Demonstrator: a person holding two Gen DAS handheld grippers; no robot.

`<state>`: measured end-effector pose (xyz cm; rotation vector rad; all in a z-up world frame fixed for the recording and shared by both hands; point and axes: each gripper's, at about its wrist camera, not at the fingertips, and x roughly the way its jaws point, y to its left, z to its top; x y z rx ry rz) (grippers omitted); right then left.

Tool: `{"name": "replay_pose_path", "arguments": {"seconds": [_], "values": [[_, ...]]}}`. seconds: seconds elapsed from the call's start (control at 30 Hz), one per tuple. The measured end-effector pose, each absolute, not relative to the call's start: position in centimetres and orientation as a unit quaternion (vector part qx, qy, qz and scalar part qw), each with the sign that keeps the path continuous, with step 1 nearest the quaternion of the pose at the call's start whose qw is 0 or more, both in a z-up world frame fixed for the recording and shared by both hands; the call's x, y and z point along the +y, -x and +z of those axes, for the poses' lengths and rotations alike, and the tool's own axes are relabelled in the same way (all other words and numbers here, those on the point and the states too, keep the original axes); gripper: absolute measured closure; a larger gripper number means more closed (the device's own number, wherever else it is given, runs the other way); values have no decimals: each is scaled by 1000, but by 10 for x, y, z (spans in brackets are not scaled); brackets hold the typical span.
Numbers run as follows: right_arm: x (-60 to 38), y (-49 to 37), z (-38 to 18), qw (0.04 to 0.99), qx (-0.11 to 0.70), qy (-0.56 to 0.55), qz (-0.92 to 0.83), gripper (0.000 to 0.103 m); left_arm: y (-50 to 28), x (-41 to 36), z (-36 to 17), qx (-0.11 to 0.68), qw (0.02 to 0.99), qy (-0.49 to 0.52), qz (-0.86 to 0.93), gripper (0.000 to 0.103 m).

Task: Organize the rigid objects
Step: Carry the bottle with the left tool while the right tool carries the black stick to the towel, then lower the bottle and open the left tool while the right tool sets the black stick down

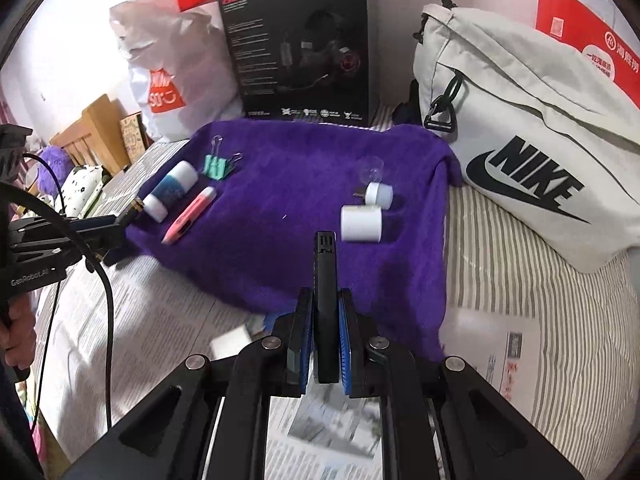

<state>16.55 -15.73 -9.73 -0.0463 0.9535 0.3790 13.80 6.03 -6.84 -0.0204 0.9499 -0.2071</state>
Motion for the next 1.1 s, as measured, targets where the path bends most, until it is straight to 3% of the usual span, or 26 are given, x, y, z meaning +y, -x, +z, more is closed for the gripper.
{"name": "replay_pose_path", "arguments": {"seconds": [1.1], "values": [[-127,-225,-143,835,498,79,219,91,-225,38,-115,498,860,5,-109,81]]}}
